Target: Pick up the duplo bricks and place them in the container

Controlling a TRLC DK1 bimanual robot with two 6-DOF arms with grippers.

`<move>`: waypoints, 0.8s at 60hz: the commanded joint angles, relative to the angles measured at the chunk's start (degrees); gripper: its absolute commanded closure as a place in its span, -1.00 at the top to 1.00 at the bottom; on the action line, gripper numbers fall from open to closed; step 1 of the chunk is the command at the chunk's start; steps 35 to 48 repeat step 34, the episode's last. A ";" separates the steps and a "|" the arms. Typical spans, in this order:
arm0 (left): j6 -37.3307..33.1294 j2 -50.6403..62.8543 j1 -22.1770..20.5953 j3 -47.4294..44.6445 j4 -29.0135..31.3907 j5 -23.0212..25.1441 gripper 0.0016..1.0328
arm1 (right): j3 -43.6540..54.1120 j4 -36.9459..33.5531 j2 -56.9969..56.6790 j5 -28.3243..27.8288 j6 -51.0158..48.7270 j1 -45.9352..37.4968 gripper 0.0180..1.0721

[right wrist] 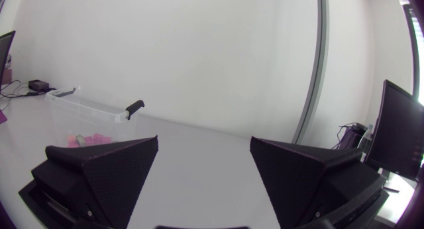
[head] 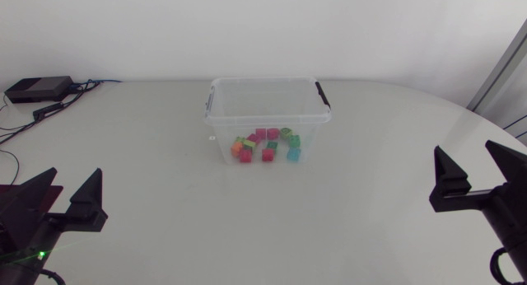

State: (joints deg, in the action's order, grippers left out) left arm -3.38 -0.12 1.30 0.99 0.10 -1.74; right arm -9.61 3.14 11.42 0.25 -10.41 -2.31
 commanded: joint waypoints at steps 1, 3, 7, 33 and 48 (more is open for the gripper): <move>1.94 -0.10 -0.50 -0.99 -0.18 0.66 0.91 | 2.86 -0.87 -2.46 -0.09 3.56 0.67 0.91; 2.10 -0.08 -0.59 -0.99 -0.17 0.78 0.91 | 3.61 -1.12 -3.46 -0.10 4.32 0.86 0.91; 2.44 -0.02 -0.78 -0.99 -0.15 1.04 0.91 | 5.21 -1.66 -5.59 -0.14 5.95 1.24 0.91; 3.38 0.12 -1.30 -0.99 -0.10 1.74 0.91 | 9.61 -3.14 -11.42 -0.25 10.41 2.31 0.91; 3.38 0.12 -1.30 -0.99 -0.10 1.74 0.91 | 9.61 -3.14 -11.42 -0.25 10.41 2.31 0.91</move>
